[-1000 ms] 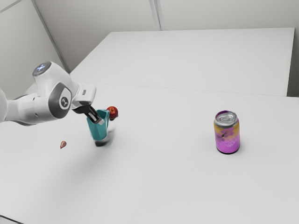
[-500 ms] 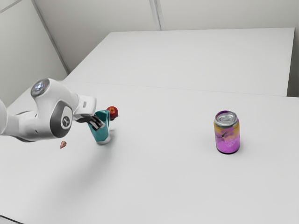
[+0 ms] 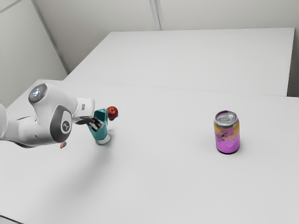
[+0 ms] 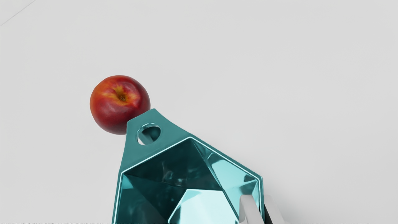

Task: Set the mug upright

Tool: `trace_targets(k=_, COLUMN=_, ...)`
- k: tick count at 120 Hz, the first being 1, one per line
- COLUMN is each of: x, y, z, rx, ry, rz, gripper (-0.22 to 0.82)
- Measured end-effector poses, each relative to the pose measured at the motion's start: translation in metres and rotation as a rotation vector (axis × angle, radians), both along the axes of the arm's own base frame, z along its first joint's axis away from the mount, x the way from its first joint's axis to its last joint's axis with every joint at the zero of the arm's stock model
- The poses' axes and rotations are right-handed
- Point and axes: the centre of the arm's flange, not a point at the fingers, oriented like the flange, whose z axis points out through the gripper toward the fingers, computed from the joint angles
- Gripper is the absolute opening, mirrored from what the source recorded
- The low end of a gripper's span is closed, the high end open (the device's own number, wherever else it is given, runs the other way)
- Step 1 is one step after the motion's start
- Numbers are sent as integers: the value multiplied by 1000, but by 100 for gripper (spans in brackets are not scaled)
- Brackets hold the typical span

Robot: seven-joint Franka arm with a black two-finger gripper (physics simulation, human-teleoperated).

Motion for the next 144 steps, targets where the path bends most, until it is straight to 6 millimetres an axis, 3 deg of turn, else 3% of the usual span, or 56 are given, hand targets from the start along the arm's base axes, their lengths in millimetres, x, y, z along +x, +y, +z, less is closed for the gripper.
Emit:
trace_targets(k=36, x=0, y=1, z=0, rx=-9, ry=-4, rz=14, gripper=-11)
trace_targets(k=68, x=-1, y=1, z=-1, rx=-13, ry=-1, rz=18, gripper=6)
trace_targets(k=108, x=-2, y=-2, z=-2, rx=-15, ry=3, rz=15, gripper=35)
trace_targets(k=144, x=-2, y=-14, z=1, rx=-24, ry=0, rz=-1, gripper=48)
